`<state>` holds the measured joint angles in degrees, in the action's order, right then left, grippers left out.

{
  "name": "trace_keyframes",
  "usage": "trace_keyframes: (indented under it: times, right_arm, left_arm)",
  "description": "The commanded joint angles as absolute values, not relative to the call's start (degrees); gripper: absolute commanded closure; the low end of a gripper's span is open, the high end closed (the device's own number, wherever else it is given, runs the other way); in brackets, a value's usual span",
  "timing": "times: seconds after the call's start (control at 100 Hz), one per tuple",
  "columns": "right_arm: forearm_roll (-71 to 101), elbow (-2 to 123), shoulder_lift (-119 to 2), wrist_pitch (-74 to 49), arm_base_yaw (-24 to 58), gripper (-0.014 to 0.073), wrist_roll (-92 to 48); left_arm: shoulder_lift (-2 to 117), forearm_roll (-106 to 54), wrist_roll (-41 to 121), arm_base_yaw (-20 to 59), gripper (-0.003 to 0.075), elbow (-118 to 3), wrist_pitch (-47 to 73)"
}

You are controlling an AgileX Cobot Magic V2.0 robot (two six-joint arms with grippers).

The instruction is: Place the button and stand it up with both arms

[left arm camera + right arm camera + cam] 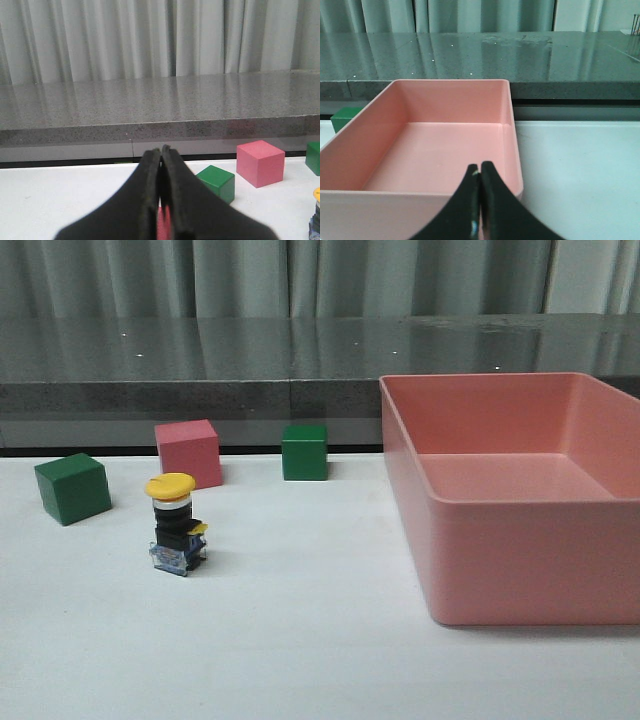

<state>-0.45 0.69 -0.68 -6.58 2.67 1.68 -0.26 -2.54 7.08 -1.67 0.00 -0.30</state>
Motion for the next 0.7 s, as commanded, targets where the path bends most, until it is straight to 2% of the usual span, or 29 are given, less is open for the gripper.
trace_keyframes:
  times: [0.0,0.69]
  right_arm:
    - [-1.6,0.6,0.1,0.0,2.5,0.0655,2.3]
    - [-1.6,-0.7,1.0,2.2,2.5,0.0655,2.3]
  left_arm:
    - [-2.1,-3.1,6.5,-1.8,0.0740,2.5,-5.0]
    - [-2.1,-3.1,6.5,-1.8,0.0740,2.5,-5.0]
